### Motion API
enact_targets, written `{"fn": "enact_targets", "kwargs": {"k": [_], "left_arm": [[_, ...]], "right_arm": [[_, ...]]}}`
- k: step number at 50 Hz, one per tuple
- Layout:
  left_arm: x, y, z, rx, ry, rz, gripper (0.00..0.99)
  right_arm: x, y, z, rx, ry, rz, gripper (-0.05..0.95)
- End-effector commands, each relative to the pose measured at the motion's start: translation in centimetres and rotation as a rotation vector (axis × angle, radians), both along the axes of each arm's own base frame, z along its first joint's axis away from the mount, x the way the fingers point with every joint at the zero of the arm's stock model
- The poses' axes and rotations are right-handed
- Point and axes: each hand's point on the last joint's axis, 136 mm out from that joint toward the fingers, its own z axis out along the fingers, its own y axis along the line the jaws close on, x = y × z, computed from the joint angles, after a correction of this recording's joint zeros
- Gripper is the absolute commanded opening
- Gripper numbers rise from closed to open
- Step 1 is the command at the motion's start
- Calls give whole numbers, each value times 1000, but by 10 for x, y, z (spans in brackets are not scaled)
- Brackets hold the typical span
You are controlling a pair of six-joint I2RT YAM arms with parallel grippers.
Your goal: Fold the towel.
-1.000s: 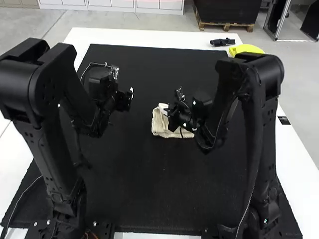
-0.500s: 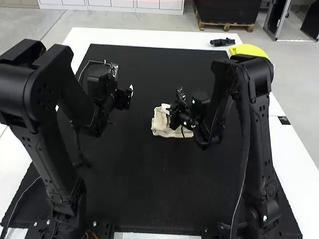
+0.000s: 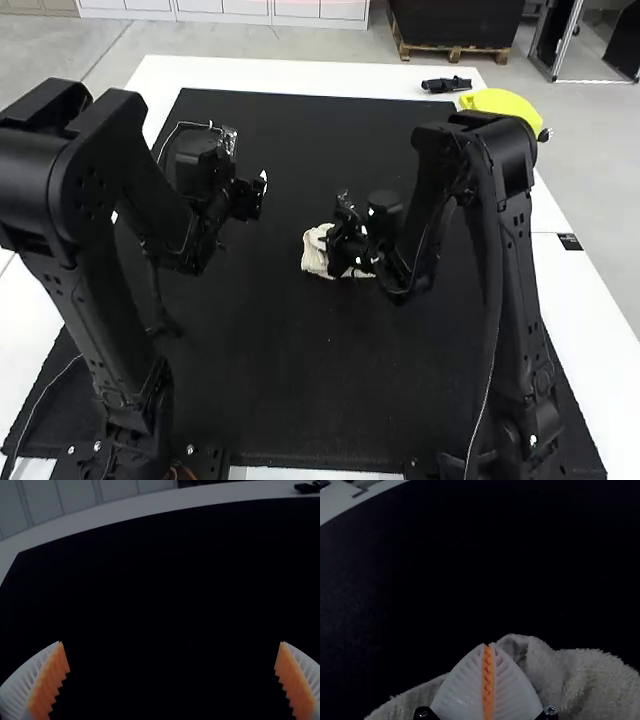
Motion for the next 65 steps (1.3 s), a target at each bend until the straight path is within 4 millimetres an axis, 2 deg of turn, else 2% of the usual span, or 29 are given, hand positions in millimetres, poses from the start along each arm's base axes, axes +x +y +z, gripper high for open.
{"fn": "enact_targets", "kwargs": {"k": [1,13,20,24,28,32,43,52,58,65], "left_arm": [[-3,2,8,6,-23,1,966],[-5,2,17,4,-37,0,966],[-6,2,18,4,-38,0,964],[-6,2,18,4,-37,0,964],[-6,2,18,4,-37,0,964],[-6,1,17,6,-32,-2,964],[-9,2,14,43,-36,-11,966],[-10,1,14,42,-39,-15,966],[-9,0,16,37,-46,-19,966],[-10,0,16,32,-46,-20,966]], "right_arm": [[-10,-2,-14,-25,34,28,-18],[-8,-21,-32,-57,146,9,-18],[-16,-24,-31,-49,182,26,-16],[-18,-26,-28,-78,120,28,-16],[-8,-29,-13,-129,-66,-28,-18],[-9,-25,-2,-111,-91,-22,-18],[6,-24,38,-60,-163,-62,-18],[13,-20,63,-39,-206,-81,-18],[21,-24,74,-34,-226,-111,-18],[33,-38,71,-51,-206,-148,-18]]}}
